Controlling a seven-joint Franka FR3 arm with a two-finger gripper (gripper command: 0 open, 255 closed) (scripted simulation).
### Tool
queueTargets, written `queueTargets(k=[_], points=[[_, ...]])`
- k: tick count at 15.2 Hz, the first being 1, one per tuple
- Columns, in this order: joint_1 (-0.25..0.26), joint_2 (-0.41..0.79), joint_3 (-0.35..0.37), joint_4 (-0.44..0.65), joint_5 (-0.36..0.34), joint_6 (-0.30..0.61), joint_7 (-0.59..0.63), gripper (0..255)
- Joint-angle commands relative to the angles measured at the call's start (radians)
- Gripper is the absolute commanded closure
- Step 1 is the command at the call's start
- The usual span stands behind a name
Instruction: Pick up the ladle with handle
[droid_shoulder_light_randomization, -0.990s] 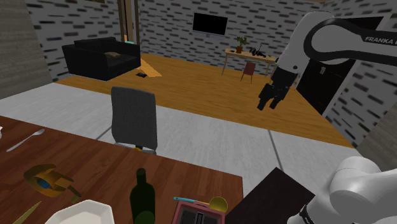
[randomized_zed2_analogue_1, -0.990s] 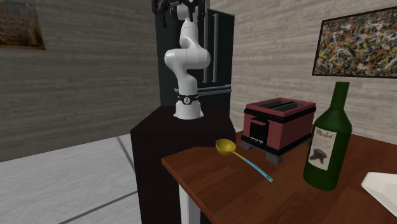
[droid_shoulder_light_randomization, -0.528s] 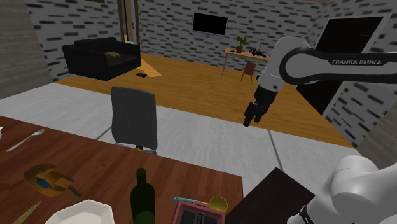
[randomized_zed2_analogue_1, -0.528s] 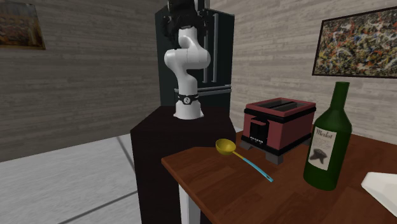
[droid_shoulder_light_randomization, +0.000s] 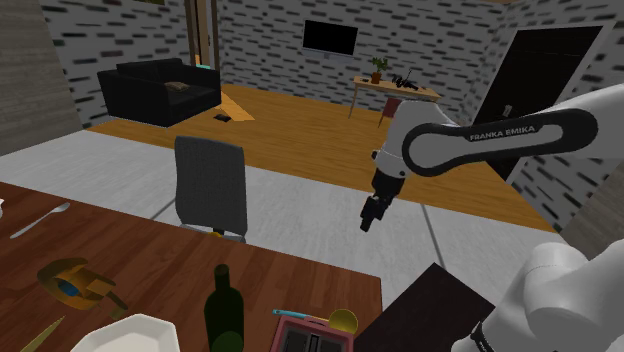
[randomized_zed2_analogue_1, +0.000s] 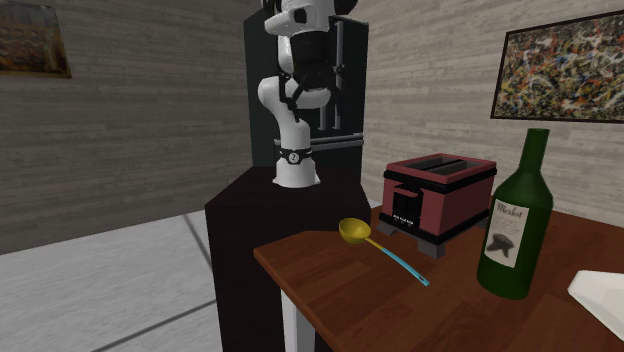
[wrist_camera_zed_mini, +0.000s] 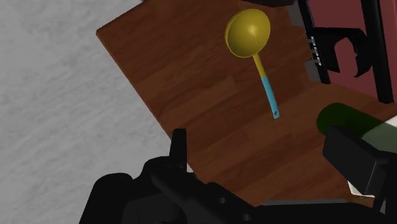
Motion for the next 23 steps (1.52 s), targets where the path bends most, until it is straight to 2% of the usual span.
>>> queueTargets(k=[1,8,15,23], points=[[0.02,0.052,0.009,-0.021,0.01,0.064,-0.028,0],[0.093,0.27,0.051,-0.047,0.053,0.275,-0.114,0],[0.155,0.525,0.102,-0.022,0.089,0.471,-0.199,0],[0.214,0.835,0.154,0.062,0.072,0.661,-0.261,0]])
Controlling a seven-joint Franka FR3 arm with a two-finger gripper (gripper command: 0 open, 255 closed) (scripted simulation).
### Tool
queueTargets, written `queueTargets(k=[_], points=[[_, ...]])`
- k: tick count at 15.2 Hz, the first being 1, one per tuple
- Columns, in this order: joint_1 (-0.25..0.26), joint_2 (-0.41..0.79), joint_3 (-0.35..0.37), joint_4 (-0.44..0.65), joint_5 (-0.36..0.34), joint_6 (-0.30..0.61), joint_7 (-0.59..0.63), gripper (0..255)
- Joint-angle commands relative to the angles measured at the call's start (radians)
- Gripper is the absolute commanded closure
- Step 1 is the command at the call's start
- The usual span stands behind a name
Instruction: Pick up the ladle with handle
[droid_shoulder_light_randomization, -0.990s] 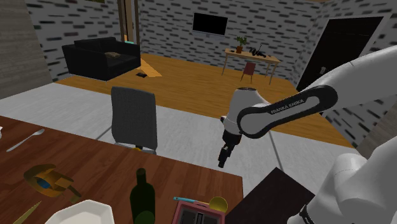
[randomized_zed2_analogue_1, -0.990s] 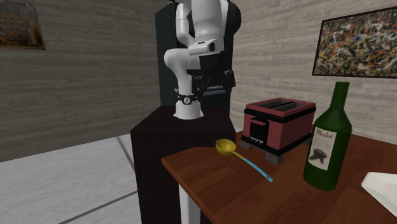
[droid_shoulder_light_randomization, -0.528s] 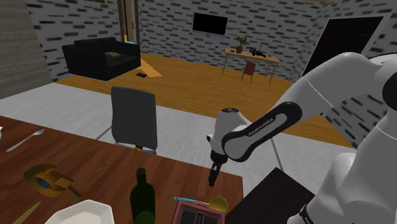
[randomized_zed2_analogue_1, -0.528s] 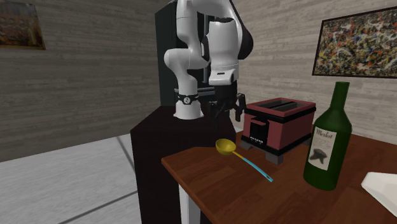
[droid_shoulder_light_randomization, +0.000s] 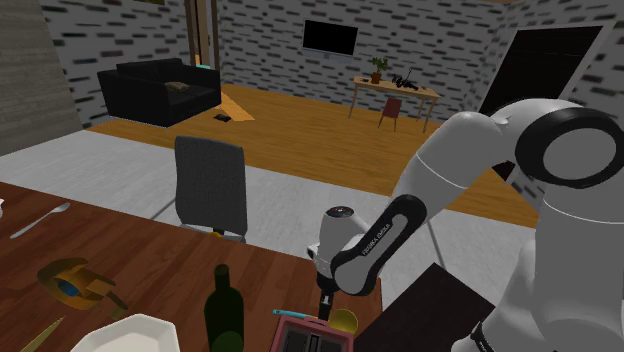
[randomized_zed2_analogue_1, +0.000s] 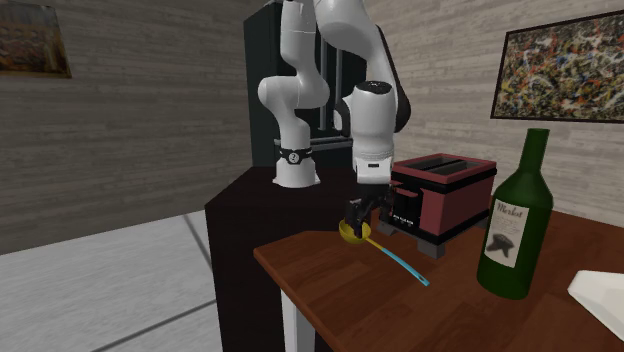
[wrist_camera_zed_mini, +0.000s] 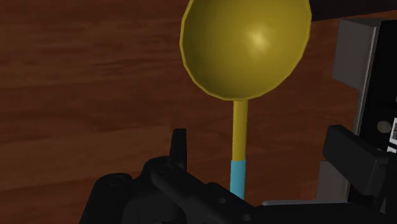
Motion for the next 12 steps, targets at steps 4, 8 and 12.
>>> queueTargets(k=[4,8,12], points=[[0.008,0.104,0.006,0.027,-0.003,0.073,-0.015,0],[0.007,0.164,0.006,0.046,-0.002,0.114,-0.023,0],[0.007,0.162,0.006,0.045,-0.002,0.113,-0.023,255]])
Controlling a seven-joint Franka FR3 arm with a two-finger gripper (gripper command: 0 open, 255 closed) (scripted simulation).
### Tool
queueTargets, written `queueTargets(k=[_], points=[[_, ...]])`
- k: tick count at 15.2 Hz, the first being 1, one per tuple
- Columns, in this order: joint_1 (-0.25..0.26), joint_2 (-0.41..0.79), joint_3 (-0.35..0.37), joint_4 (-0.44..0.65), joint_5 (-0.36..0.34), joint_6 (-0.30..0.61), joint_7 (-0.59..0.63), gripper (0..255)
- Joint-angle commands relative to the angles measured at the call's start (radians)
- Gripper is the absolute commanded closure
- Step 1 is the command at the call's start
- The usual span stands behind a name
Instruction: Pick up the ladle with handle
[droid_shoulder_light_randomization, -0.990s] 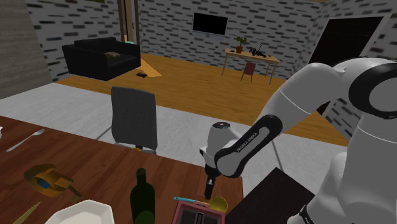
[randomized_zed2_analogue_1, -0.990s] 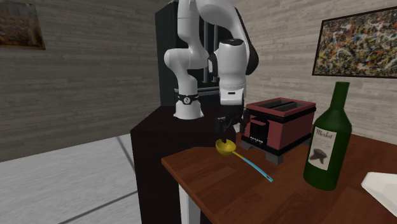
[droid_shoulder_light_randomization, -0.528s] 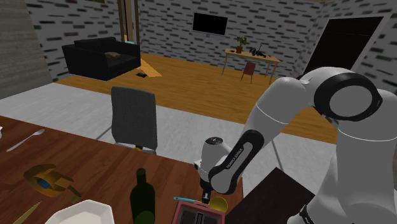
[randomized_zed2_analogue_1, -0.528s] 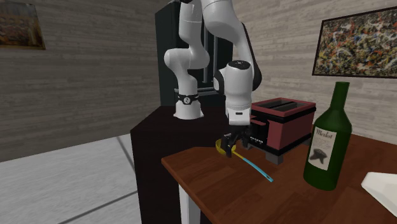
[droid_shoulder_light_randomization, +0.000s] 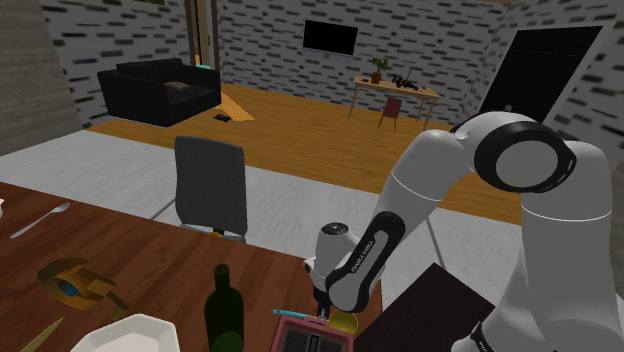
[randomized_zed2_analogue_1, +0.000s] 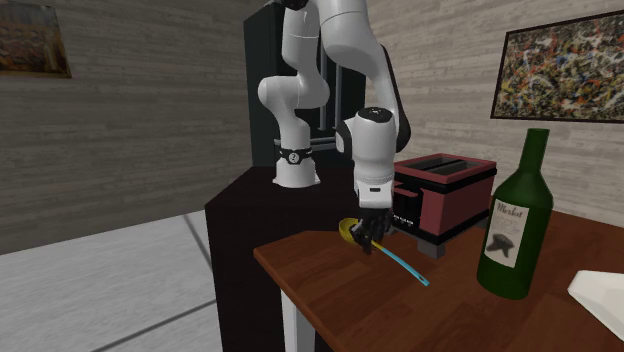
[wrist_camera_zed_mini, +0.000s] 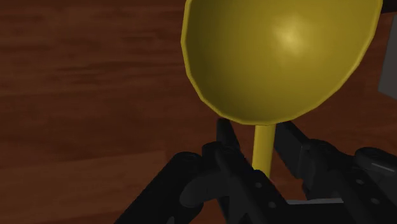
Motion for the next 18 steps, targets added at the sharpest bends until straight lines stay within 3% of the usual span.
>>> queueTargets(k=[1,8,18], points=[[0.0,0.001,0.001,0.0,0.0,0.0,0.0,255],[0.001,0.003,0.0,0.002,0.0,0.001,0.0,255],[0.001,-0.163,0.0,-0.042,-0.004,-0.12,0.022,255]])
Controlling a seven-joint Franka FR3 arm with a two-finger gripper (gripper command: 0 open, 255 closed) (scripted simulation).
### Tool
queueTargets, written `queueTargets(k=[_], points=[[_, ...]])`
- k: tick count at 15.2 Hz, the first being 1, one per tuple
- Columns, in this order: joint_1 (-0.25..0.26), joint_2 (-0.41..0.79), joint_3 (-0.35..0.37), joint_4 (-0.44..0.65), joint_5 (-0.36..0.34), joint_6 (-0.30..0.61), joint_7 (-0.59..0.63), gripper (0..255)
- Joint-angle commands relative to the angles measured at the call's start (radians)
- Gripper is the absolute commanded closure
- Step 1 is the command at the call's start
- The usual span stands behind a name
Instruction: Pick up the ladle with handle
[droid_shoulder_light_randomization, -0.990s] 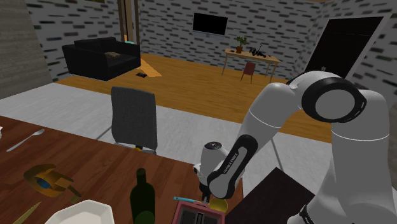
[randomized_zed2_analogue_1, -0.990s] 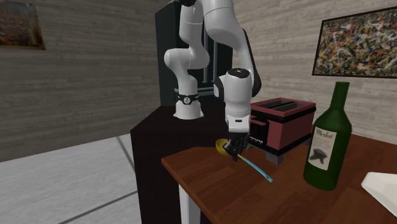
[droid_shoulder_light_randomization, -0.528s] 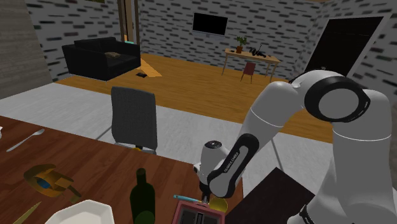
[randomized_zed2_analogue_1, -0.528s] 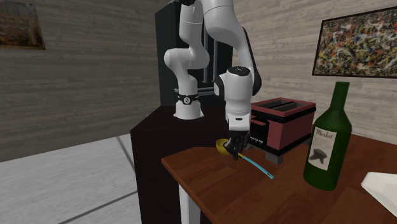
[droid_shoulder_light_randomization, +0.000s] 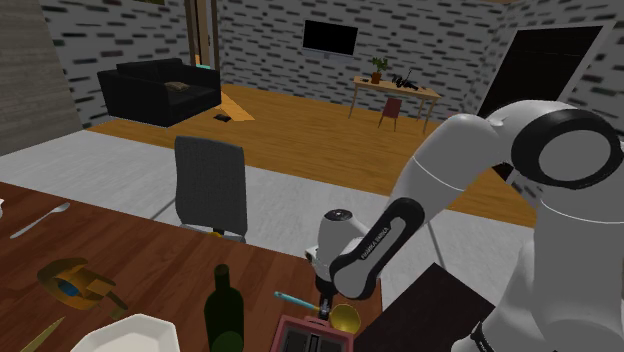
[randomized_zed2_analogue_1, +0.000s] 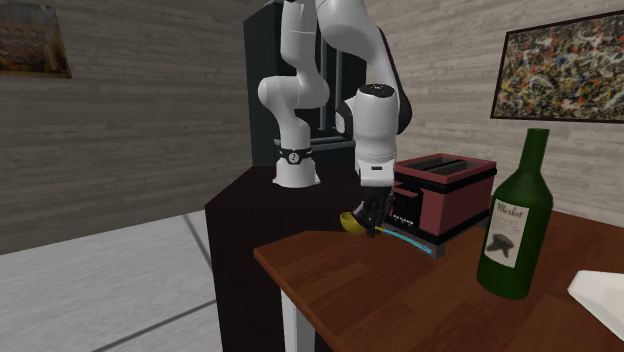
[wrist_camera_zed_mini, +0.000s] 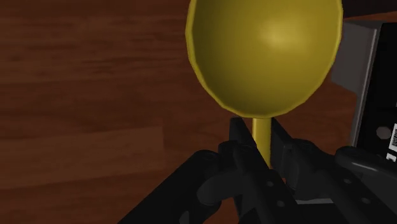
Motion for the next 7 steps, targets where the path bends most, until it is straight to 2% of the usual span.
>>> queueTargets(k=[1,7], points=[[0.0,-0.035,0.0,-0.007,-0.002,-0.029,0.005,255],[0.0,-0.102,-0.001,-0.017,-0.005,-0.085,0.014,255]])
